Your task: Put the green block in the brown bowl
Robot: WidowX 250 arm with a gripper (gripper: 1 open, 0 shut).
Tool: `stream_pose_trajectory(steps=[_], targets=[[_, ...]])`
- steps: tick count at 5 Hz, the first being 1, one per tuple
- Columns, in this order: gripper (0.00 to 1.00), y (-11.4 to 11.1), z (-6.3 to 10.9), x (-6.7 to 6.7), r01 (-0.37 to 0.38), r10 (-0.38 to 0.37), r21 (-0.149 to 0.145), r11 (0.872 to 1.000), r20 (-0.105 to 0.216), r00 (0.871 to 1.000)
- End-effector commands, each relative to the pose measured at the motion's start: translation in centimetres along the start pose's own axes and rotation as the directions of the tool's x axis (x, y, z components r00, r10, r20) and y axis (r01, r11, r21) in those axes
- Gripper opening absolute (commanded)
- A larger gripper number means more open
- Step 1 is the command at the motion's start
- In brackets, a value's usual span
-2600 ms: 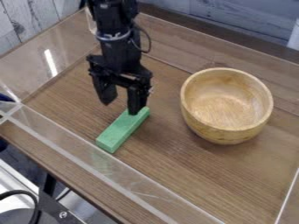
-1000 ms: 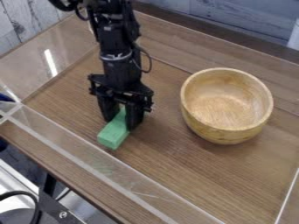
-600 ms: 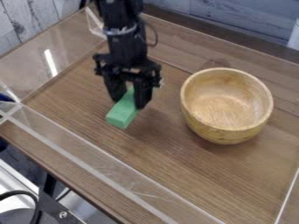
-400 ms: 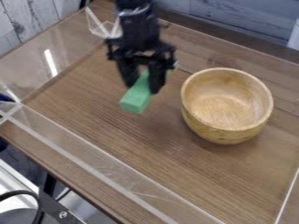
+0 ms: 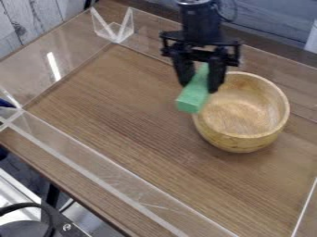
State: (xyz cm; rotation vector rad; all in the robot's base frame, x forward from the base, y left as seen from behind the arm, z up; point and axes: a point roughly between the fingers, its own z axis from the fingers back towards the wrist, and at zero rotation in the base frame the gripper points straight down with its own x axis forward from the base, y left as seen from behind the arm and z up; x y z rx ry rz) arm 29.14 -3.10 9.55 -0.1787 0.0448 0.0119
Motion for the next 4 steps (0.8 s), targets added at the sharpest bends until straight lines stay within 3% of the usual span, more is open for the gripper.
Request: stream_pose_trajectory(steps=[1,4], targets=[[0.00,-2.3,0.8,1.5,0.044,-0.044,-0.002,0.999,0.056,0.997],[0.00,-2.9,-0.3,2.3,0.059,-0.059,0.006,0.998,0.046,0.997]])
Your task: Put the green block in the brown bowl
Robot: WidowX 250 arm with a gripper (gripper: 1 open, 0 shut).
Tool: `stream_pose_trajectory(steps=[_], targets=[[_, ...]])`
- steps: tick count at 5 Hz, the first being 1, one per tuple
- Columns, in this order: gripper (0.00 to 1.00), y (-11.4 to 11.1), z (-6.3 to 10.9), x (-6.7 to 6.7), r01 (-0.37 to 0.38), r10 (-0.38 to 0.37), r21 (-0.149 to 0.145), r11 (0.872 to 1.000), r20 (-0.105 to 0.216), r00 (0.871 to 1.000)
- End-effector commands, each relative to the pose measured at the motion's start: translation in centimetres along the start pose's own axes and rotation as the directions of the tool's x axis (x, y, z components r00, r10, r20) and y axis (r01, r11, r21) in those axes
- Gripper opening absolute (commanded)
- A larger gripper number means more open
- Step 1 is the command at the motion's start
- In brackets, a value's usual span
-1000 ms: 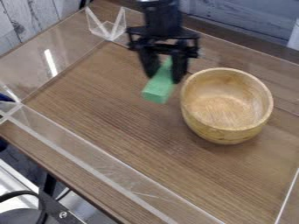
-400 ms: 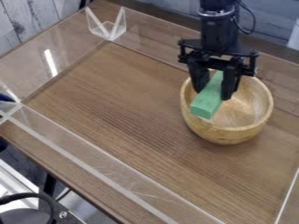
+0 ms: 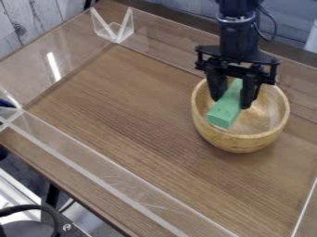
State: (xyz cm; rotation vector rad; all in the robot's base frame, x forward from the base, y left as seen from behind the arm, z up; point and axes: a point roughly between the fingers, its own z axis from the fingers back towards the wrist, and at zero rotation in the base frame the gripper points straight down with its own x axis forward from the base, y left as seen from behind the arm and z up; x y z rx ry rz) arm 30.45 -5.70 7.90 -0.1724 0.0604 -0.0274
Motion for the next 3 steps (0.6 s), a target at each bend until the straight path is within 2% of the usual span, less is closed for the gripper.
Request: stream_pose_trajectory(steps=[1,3], targets=[[0.00,-0.70,1.31,1.23,0.025,-0.026,0.003,1.000,0.060,0.998],[0.00,-0.90,0.48,1.81,0.032,-0.033,0.010,0.999,0.052,0.998]])
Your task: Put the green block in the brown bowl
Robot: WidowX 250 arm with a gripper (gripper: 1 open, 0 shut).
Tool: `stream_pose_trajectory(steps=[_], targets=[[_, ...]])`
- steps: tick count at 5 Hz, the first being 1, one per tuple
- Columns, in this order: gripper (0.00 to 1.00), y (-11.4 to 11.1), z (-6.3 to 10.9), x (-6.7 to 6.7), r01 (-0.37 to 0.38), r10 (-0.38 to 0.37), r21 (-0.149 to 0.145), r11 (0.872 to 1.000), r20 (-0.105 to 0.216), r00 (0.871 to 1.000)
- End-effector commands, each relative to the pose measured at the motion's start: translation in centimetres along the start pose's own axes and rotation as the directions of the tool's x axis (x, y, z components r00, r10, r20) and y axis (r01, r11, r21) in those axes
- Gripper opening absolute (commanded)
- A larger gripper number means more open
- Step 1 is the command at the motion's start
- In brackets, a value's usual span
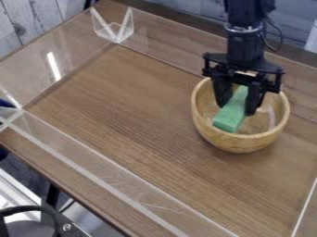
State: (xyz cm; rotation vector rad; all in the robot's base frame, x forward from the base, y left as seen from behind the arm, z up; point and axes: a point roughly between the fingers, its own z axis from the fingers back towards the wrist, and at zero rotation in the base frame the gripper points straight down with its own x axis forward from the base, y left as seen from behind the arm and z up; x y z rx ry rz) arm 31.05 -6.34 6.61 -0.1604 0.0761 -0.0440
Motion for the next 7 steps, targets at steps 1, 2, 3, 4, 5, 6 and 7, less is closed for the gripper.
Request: stream_pose_trajectory(steps=[1,2,3,4,5,6,7], targets=[[0.00,-0.48,1.42,1.39,0.018,-0.018,0.003,1.000,0.066,0.998],[0.00,-0.42,1.04,1.70,0.017,-0.017,0.007,1.000,0.063,0.998],[0.00,-0.29,0.87,1.94,0.013,-0.014,0.009,1.000,0.062,0.998],[0.00,-0.14,0.75,2.13,0.009,-0.010,0.010,1.000,0.062,0.998],[0.00,0.01,0.69,2.23,0.005,-0.006,0.010,1.000,0.060,0.998],[1.00,0.10,0.98,2.21,0.001,-0.002,0.012,1.000,0.058,0.998],[1.00,0.25,1.64,2.10,-0.005,0.004,0.011,1.000,0.064,0.998]])
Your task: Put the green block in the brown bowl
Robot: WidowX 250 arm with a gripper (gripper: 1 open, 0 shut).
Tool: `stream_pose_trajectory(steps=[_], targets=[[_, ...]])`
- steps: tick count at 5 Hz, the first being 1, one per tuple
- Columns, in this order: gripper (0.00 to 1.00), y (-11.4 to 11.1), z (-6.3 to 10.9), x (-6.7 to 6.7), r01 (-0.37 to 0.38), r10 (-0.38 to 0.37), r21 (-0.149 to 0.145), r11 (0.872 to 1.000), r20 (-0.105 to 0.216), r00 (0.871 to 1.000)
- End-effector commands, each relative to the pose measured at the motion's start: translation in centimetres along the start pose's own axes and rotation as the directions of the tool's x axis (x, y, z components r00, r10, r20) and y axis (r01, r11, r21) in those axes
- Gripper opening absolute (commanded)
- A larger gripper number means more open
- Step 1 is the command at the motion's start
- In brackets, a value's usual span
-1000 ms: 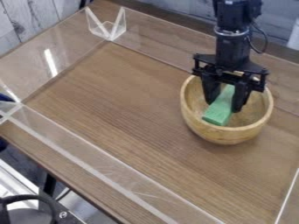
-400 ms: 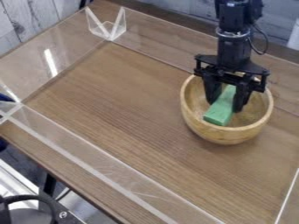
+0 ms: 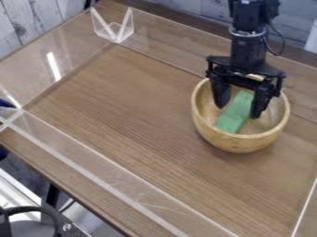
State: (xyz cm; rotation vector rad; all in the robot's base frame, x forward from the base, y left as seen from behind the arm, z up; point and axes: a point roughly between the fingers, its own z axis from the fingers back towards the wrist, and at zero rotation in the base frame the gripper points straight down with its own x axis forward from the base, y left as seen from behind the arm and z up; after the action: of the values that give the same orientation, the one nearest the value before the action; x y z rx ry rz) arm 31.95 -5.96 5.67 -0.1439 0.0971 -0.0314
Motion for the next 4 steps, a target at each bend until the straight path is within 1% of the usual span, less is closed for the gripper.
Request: stream_pose_trajectory(steps=[1,2,3,4], targets=[[1.00,-0.1,3.5,0.9,0.007,-0.007,-0.006,1.000,0.099,0.995],[1.00,0.0,4.4,0.8,0.004,-0.003,-0.008,1.000,0.111,0.994],[1.00,0.2,5.8,0.7,0.002,-0.001,-0.010,1.000,0.138,0.990],[1.00,0.5,7.5,0.3,0.000,0.003,-0.016,1.000,0.162,0.987]])
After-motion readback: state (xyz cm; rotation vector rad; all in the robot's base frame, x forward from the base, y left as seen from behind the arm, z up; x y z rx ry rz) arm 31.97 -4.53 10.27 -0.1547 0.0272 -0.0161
